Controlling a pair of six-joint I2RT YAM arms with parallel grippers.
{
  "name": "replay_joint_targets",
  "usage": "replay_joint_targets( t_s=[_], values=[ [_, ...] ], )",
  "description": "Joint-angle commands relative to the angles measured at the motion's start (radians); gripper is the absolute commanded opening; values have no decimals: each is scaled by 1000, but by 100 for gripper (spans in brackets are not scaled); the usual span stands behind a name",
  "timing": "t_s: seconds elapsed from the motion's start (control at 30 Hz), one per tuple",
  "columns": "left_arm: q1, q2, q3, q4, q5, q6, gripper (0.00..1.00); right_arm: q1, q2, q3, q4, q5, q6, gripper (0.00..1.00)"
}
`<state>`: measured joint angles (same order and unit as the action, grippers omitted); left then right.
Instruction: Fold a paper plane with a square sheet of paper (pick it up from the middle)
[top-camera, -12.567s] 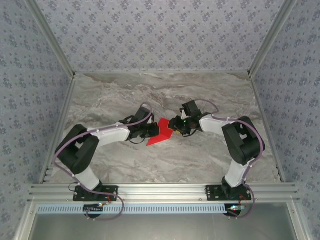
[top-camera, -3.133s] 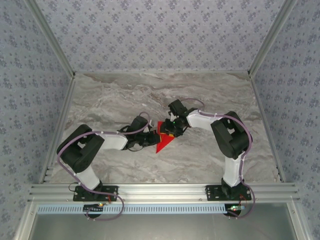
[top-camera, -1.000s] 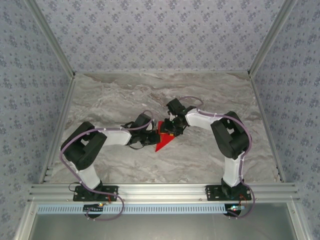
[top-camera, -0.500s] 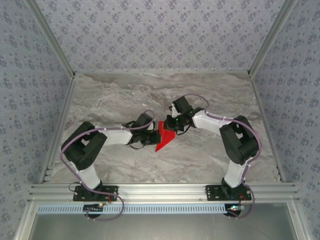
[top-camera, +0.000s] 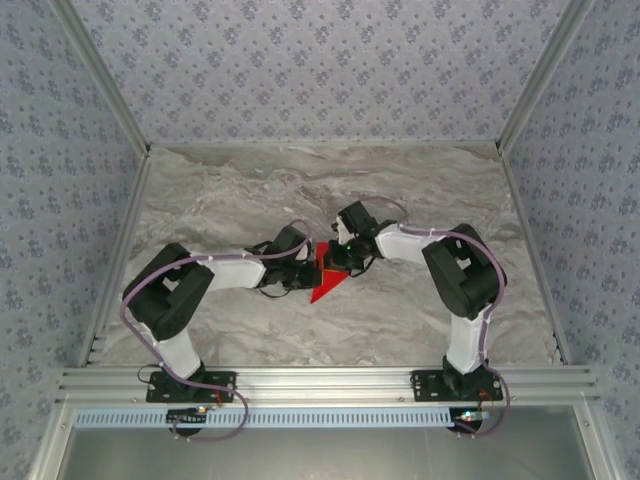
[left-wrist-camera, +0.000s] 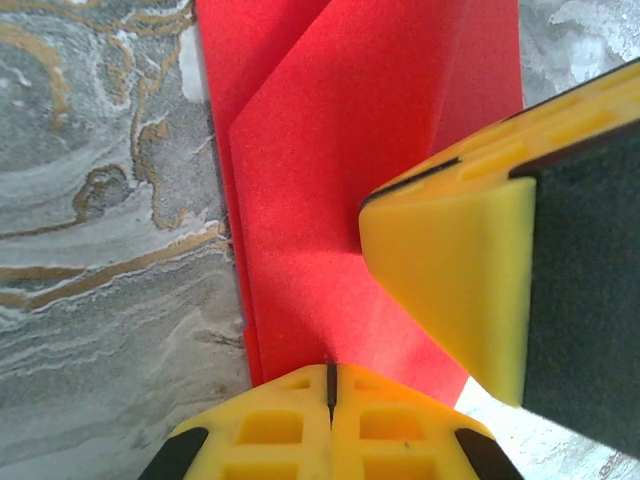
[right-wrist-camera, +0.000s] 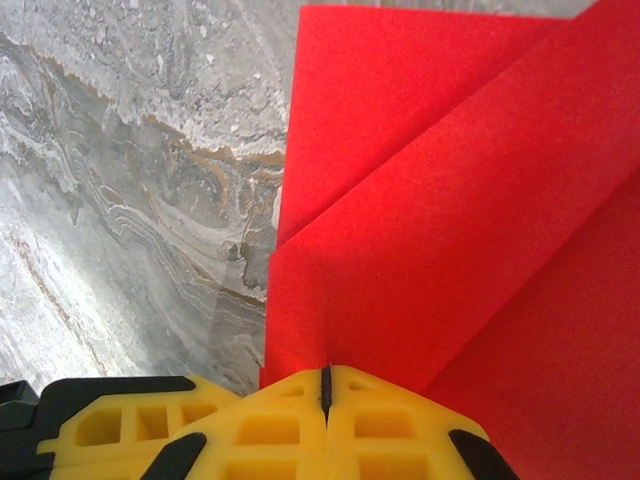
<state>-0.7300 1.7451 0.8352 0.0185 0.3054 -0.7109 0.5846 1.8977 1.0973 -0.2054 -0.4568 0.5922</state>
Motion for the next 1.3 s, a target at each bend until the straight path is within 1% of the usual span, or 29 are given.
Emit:
replay_joint_targets(
  t_s=[0.0,0.2,0.33,0.47,0.6,0.67,0.73,0.83,0.93,1.1,1.27],
  values=[
    [-7,39,-10,-140,-45,27,0,-54,49,-7,-9,32,-61,0],
    [-7,44,-19,-147,-35,53,0,-148,52,-7,10,40,-87,0],
    [-7,41,-16,-154,-32,96,0,-172,16,-2,13,34,-86,0],
    [-8,26,-13,-151,-34,187,0,-145,-55,-39,30,23,-70,0],
    [-6,16,-10,-151,-30,284,0,-106,-136,-116,115,14,-9,0],
    [-5,19,-2,-163,-28,304,0,-83,-164,-146,159,20,18,0],
    [-2,22,3,-165,-26,305,0,-57,-163,-141,175,10,20,0],
    [-3,28,6,-164,-29,284,0,-26,-127,-106,134,26,28,0],
    [-2,27,-4,-149,-44,255,0,-16,-93,-111,161,7,72,0],
    [-2,22,-10,-137,-50,229,0,8,-50,-99,175,-40,94,0],
    [-3,12,-23,-121,-48,219,0,11,-9,-93,173,-55,110,0]
  ],
)
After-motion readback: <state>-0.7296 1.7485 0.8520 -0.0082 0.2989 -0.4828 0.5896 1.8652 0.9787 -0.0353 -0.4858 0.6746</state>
